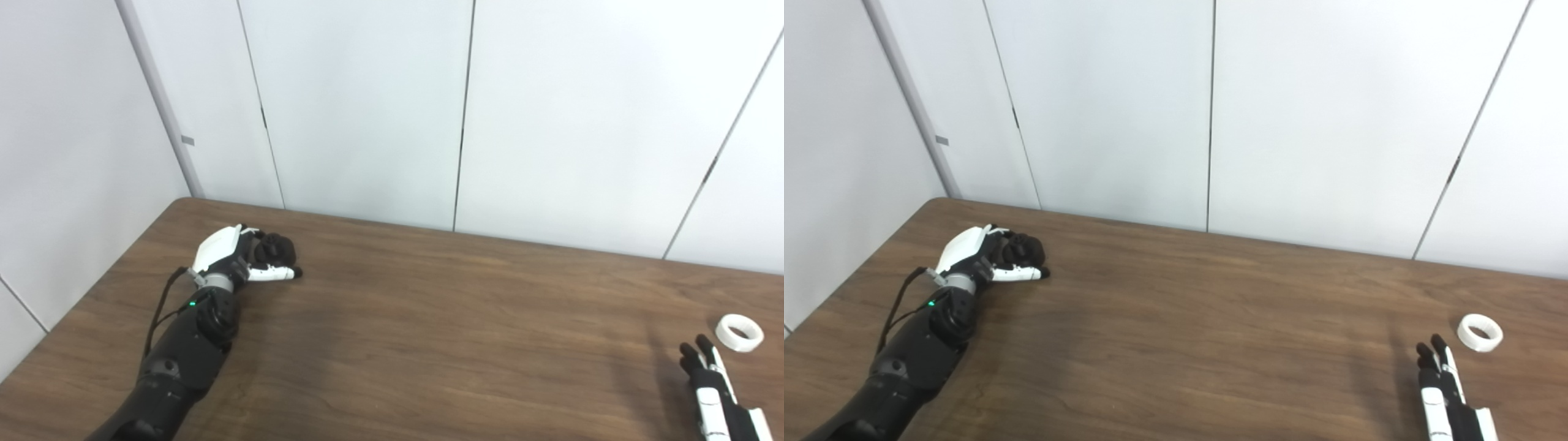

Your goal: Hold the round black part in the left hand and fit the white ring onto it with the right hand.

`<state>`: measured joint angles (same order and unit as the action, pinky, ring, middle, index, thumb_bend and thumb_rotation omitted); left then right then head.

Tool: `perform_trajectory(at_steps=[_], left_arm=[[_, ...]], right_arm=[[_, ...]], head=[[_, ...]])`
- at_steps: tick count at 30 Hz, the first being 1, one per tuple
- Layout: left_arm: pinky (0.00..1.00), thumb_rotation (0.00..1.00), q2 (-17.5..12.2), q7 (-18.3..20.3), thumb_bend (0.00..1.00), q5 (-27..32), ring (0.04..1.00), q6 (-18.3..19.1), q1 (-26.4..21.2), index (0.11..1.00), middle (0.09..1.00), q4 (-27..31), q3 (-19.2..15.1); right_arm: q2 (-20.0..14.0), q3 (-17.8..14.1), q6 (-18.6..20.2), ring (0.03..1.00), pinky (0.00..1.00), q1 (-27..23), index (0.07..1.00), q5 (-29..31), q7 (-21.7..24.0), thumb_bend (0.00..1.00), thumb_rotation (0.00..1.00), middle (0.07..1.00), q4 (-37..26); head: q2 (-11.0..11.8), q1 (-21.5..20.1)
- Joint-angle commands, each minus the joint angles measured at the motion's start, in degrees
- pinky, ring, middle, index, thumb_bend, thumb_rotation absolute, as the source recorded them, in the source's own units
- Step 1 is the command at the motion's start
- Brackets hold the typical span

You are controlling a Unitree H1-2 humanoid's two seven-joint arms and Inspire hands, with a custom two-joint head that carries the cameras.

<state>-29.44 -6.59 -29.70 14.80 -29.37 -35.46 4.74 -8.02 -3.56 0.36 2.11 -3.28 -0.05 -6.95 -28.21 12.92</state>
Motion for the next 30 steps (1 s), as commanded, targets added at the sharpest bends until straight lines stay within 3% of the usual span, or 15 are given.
perform_trajectory(at_steps=[1,13,19,22,23,24,27,30], left_arm=[[1.0,0.38,-2.3,-1.7,1.0,-0.6,1.0,-0.8,-3.2,0.837,0.977,1.0,-0.2],[1.0,0.39,-2.4,-1.2,0.97,-0.7,1.0,-0.1,-3.4,0.79,0.948,1.4,0.5],[1.0,0.33,-1.9,-2.1,0.94,0.7,0.998,-2.0,-3.0,0.697,0.921,1.5,-0.4],[1.0,0.21,-1.4,-3.1,0.88,1.8,0.973,-3.5,-2.5,0.596,0.884,1.9,-1.2],[1.0,0.14,-1.2,-3.7,0.71,2.1,0.961,-3.9,-2.5,0.543,0.863,1.9,-1.5],[1.0,0.09,-1.0,-4.2,0.6,2.3,0.945,-4.2,-2.5,0.509,0.841,1.7,-1.8],[1.0,0.05,-0.9,-5.7,0.53,2.1,0.895,-5.2,-2.3,0.485,0.779,1.5,-1.8],[1.0,0.05,-1.1,-6.4,0.52,1.6,0.882,-5.8,-1.7,0.484,0.76,2.7,-1.4]], right_arm=[[-0.2,0.1,-0.9,0.965,1.0,-0.2,0.997,0.7,0.7,0.4,1.0,0.95,0.0],[-0.4,0.1,-1.3,0.973,1.0,-0.1,0.998,1.3,0.9,0.42,1.0,0.951,0.6],[-0.6,0.3,-2.2,0.965,1.0,0.0,1.0,1.5,1.0,0.41,1.0,0.95,0.9],[-0.6,0.3,-2.0,0.962,1.0,-0.1,0.998,1.4,0.9,0.4,1.0,0.949,0.9],[-0.6,0.3,-1.9,0.969,1.0,-0.1,0.998,1.5,0.9,0.41,1.0,0.949,0.8],[-0.6,0.2,-1.9,0.977,1.0,-0.1,0.998,1.3,0.8,0.41,1.0,0.951,0.9],[-0.6,0.1,-1.7,0.964,1.0,-0.1,0.997,1.2,0.6,0.41,1.0,0.946,0.8],[-0.6,0.1,-1.5,0.967,1.0,-0.2,0.995,0.9,0.5,0.41,1.0,0.943,0.7]], head=[[-0.1,0.0],[-0.2,0.0],[-0.3,-0.1],[-0.3,-0.1],[-0.3,-0.1],[-0.3,-0.1],[-0.3,0.0],[-0.3,0.3]])
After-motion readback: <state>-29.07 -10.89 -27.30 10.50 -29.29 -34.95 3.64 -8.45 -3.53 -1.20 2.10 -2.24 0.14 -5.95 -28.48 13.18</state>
